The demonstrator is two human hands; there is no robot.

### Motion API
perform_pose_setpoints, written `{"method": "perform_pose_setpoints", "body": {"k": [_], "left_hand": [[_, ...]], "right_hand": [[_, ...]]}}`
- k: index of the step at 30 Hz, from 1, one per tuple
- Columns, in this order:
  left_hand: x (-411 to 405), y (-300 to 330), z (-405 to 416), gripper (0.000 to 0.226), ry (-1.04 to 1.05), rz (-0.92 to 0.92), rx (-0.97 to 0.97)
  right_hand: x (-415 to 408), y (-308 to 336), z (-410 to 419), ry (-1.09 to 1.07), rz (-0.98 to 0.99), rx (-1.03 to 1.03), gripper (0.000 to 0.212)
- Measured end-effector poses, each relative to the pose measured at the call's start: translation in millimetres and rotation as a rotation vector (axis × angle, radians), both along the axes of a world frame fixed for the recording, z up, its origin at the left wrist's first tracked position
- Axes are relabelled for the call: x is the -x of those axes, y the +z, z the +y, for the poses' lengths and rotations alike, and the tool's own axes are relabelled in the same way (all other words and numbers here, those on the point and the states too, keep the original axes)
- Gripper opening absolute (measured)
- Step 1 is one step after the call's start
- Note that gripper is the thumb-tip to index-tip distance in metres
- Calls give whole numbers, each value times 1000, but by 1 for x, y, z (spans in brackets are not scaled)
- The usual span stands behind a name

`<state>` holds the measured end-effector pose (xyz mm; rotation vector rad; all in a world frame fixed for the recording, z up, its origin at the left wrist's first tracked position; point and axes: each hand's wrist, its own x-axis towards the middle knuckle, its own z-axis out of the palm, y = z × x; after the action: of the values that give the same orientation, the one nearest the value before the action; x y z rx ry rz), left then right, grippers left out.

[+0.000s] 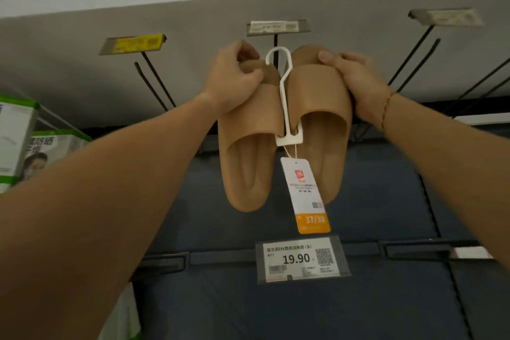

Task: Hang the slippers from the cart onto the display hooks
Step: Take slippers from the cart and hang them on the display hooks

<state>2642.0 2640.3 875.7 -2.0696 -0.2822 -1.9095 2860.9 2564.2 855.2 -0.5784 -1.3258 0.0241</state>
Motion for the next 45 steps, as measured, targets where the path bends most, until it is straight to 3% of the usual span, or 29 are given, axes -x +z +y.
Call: {"method": "perform_pose_setpoints", "body": {"k": [3, 6, 9, 15, 21, 26, 30, 35, 41, 43, 45], "left_hand": [[2, 9, -10, 31, -38, -18, 24], [1, 12, -9, 27, -40, -45, 39], [-2, 12, -1, 25, -26, -72, 93], [-17, 6, 30, 24, 54, -114, 217], [-49, -26, 111, 17, 141, -117, 340], [-79, -76, 184, 31, 182, -57, 362], [-93, -105, 206, 59, 353, 92, 419], [-85, -108, 199, 66, 491, 216, 514], [-66, -104, 150, 76, 649, 488, 724], [-57, -106, 119, 65, 635, 536, 732], [-46, -110, 82, 45, 614, 547, 709]], "right_hand": [[-3, 5, -7, -19, 8, -12, 15], [-2, 10, -8, -55, 43, 3, 29], [0, 14, 0, -71, 60, 48, 21], [-1, 22, 38, -113, 81, 121, 42], [-22, 9, 116, -207, 62, 227, 32], [-55, -24, 183, -358, 39, 215, 23], [-58, -47, 216, -476, -118, 278, 47], [-45, -67, 212, -747, -302, 416, 72], [-16, -73, 161, -974, -452, 653, 65], [4, -74, 125, -1009, -582, 668, 53], [25, -75, 90, -912, -762, 720, 37]]}}
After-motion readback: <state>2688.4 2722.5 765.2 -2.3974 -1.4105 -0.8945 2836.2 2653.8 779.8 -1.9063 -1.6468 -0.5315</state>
